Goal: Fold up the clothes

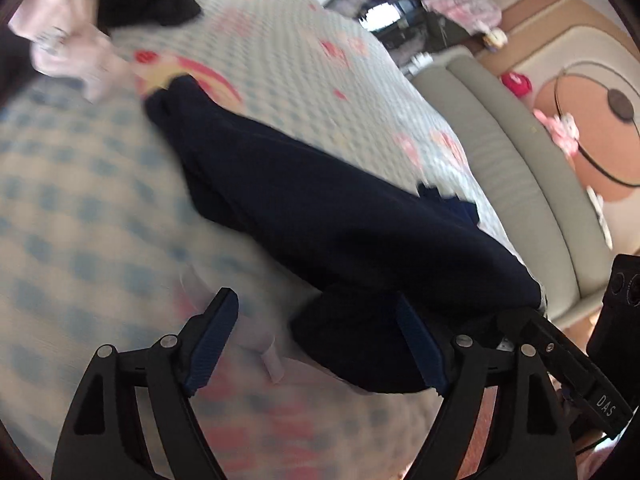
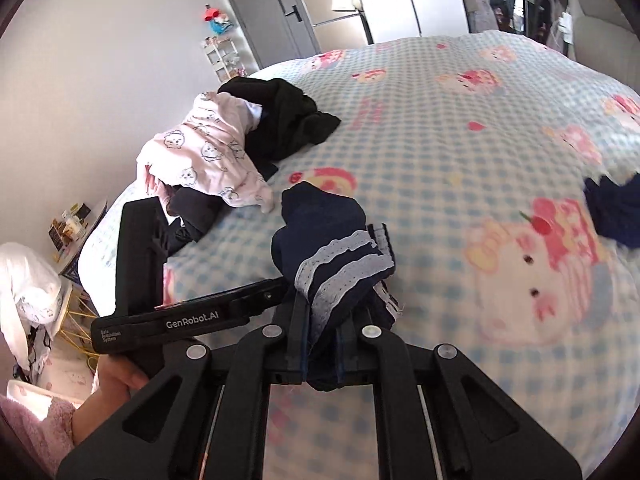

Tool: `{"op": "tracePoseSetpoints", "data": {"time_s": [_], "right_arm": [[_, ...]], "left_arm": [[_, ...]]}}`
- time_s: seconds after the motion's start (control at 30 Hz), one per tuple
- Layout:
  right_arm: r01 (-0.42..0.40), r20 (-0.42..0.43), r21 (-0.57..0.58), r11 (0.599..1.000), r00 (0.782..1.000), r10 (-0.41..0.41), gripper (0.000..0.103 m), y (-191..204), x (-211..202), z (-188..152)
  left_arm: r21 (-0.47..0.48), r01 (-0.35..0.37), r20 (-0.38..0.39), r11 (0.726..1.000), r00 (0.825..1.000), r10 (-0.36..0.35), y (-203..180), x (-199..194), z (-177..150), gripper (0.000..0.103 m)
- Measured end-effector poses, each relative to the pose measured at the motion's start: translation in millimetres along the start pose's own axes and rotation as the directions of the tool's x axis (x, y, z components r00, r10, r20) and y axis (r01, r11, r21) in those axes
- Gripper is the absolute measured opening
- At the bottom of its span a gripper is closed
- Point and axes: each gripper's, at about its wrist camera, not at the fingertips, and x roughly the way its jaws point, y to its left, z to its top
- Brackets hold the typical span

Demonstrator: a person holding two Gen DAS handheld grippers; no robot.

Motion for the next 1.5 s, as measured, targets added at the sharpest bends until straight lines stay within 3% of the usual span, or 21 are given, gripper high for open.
{"op": "tracePoseSetpoints", "data": {"time_s": [0.07, 0.1, 0.13, 0.17, 0.2, 0.27, 0.37, 0.5, 0.57, 0.6, 0.67, 0.77, 0.83, 0.9, 1.0, 1.17, 1.27, 1.43, 1.5], "right_arm": [[0.073, -0.023, 0.016, 0.997, 0.997, -0.073, 0.009, -25.6, -16.8, -17.9], [0.094, -0.03, 0.035, 0.995, 0.995, -0.093, 0.009, -38.0, -28.7, -28.6], [0.107, -0.025, 0.054, 0.993, 0.994, -0.105, 0.011, -48.7, -39.6, -36.1], [0.119, -0.02, 0.074, 0.99, 0.993, -0.118, 0.011, -59.4, -50.5, -43.6], [0.132, -0.013, 0.091, 0.987, 0.991, -0.131, 0.012, -69.6, -61.3, -50.8], [0.157, 0.025, 0.117, 0.981, 0.987, -0.16, 0.014, -85.4, -78.8, -62.7], [0.177, 0.023, 0.199, 0.964, 0.983, -0.185, 0.018, -109.5, -87.6, -76.5], [0.171, 0.021, 0.233, 0.957, 0.983, -0.18, 0.018, -119.1, -87.9, -83.2], [0.164, 0.02, 0.231, 0.959, 0.985, -0.173, 0.018, -118.0, -85.6, -84.0], [0.16, 0.02, 0.23, 0.96, 0.985, -0.169, 0.018, -117.4, -84.5, -84.3], [0.153, 0.019, 0.229, 0.961, 0.987, -0.162, 0.022, -116.4, -82.3, -85.1], [0.142, 0.016, 0.228, 0.963, 0.989, -0.149, 0.043, -115.2, -78.6, -86.7], [0.115, -0.017, 0.256, 0.96, 0.993, -0.114, 0.049, -119.9, -72.5, -91.4], [0.092, -0.025, 0.272, 0.958, 0.996, -0.088, 0.056, -122.5, -68.4, -94.5], [0.062, -0.033, 0.297, 0.953, 0.998, -0.054, 0.056, -126.7, -63.3, -98.5], [0.146, 0.03, 0.348, 0.926, 0.986, -0.167, 0.056, -146.0, -85.7, -91.3], [0.201, -0.005, 0.34, 0.919, 0.977, -0.211, 0.057, -160.2, -79.6, -89.3], [0.244, -0.086, 0.368, 0.897, 0.97, -0.229, 0.056, -175.6, -64.5, -110.2], [0.246, -0.101, 0.347, 0.905, 0.969, -0.225, 0.057, -174.2, -58.4, -111.7]], "left_arm": [[0.078, 0.016, -0.03, 0.997, 0.999, -0.013, -37.7, 20.5, -7.6, 0.074], [0.121, 0.01, -0.012, 0.993, 1.0, -0.008, -57.5, 24.5, -19.7, 0.058], [0.157, -0.023, 0.028, 0.987, 0.999, 0.018, -73.9, 26.6, -24.7, 0.028], [0.191, -0.056, 0.07, 0.98, 0.997, 0.043, -90.3, 28.6, -29.7, 0.017], [0.222, -0.087, 0.109, 0.971, 0.992, 0.064, -105.1, 29.4, -35.7, 0.015], [0.272, -0.112, 0.154, 0.956, 0.985, 0.072, -117.5, 17.8, -56.8, 0.015], [0.283, -0.119, 0.125, 0.952, 0.988, 0.086, -130.7, 24.9, -46.4, 0.016], [0.247, -0.142, 0.12, 0.958, 0.986, 0.115, -110.5, 2.6, -56.5, 0.016], [0.238, -0.126, 0.099, 0.963, 0.99, 0.105, -101.2, -0.9, -62.0, 0.028], [0.233, -0.099, 0.075, 0.967, 0.994, 0.084, -101.6, 0.5, -61.6, 0.04], [0.218, -0.053, 0.058, 0.974, 0.997, 0.042, -104.5, 8.0, -63.3, 0.046], [0.217, -0.062, 0.04, 0.974, 0.998, 0.055, -106.4, 13.7, -68.3, 0.057], [0.224, -0.105, 0.029, 0.969, 0.994, 0.101, -108.4, 18.4, -71.0, 0.057], [0.226, -0.14, 0.077, 0.964, 0.989, 0.126, -113.1, 9.7, -73.1, 0.056], [0.258, -0.166, 0.131, 0.952, 0.982, 0.135, -124.5, -2.9, -75.7, 0.055], [0.405, -0.114, 0.07, 0.907, 0.993, 0.094, -154.5, -1.0, -94.8, 0.05], [0.389, -0.111, 0.016, 0.914, 0.993, 0.114, -155.5, 10.8, -104.6, 0.05], [0.432, -0.137, 0.11, 0.892, 0.989, 0.099, -168.8, -9.9, -108.2, 0.05], [0.442, -0.102, 0.115, 0.891, 0.992, 0.057, -172.6, -18.1, -107.5, 0.05]]}}
